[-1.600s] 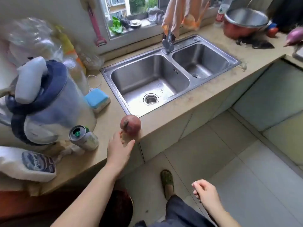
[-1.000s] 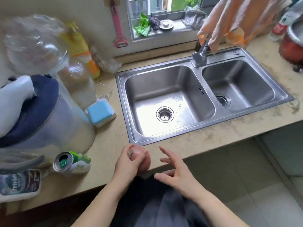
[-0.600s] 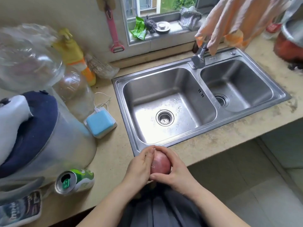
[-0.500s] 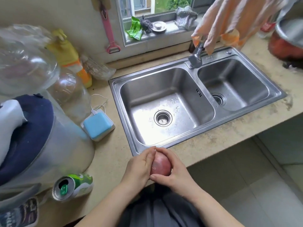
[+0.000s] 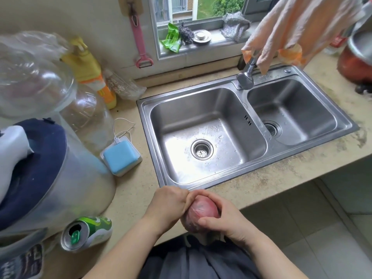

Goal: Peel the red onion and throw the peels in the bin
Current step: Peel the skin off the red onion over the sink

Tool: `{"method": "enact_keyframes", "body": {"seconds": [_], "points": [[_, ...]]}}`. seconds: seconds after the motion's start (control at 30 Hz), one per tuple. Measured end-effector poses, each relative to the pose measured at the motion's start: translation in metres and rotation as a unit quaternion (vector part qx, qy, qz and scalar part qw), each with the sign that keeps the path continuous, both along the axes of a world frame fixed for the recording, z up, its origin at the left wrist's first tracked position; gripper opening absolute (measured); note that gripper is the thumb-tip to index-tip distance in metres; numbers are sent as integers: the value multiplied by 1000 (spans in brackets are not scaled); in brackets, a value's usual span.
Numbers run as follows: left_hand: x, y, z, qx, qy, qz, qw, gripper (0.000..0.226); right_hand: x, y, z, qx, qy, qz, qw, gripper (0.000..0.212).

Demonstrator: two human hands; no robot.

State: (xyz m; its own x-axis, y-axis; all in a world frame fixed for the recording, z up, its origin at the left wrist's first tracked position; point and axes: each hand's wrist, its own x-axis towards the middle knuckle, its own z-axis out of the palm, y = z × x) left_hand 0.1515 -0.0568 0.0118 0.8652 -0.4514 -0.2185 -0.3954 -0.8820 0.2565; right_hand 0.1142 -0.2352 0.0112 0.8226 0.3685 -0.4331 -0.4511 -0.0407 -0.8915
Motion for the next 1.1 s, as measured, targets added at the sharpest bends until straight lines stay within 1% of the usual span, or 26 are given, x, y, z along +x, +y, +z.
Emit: {"method": "enact_keyframes", "body": {"seconds": [0.1, 0.17, 0.2, 0.23, 0.3, 0.33, 0.4, 0.47, 0.57, 0.7, 0.8, 0.9, 1.0, 1.1], "points": [[-1, -1, 0, -50, 29, 20, 998, 65, 1, -3, -1, -16, -7, 13, 1000, 55], [-4, -4, 0, -65, 47, 65, 995, 58, 1, -1, -3, -45, -9, 3, 999, 59], [-5, -6, 1, -41, 40, 85, 995, 56, 1, 1, -3, -61, -16, -1, 998, 60], [-5, -8, 1, 2, 25, 99, 995, 57, 2, 3, -4, -83, -32, -2, 996, 60], [-5, -12, 2, 80, 11, 104, 991, 62, 6, 5, -5, -142, -85, 13, 986, 61], [-4, -12, 2, 86, 14, 103, 991, 63, 8, 7, -5, -160, -109, 27, 981, 61], [-3, -10, 3, 61, 20, 96, 993, 62, 10, 8, -4, -176, -133, 49, 974, 64], [-3, -8, 2, 25, 23, 93, 995, 59, 12, 7, -5, -186, -131, 45, 973, 73], [-8, -6, 0, -31, 22, 99, 994, 58, 15, 1, -5, -173, -137, 57, 974, 68], [-9, -7, 0, -113, 66, 125, 984, 66, 16, -5, -1, -155, -143, 60, 976, 68], [-7, -8, 4, -201, 112, 151, 961, 66, 19, -8, 0, -145, -141, 64, 977, 66], [-7, -11, 6, -276, 164, 173, 931, 62, 22, -12, 0, -140, -126, 68, 980, 64], [-13, -16, 2, -366, 211, 235, 875, 64, 24, -14, -1, -131, -110, 66, 983, 62], [-21, -17, -6, -429, 234, 292, 822, 62, 25, -14, -3, -115, -89, 68, 987, 58]]}}
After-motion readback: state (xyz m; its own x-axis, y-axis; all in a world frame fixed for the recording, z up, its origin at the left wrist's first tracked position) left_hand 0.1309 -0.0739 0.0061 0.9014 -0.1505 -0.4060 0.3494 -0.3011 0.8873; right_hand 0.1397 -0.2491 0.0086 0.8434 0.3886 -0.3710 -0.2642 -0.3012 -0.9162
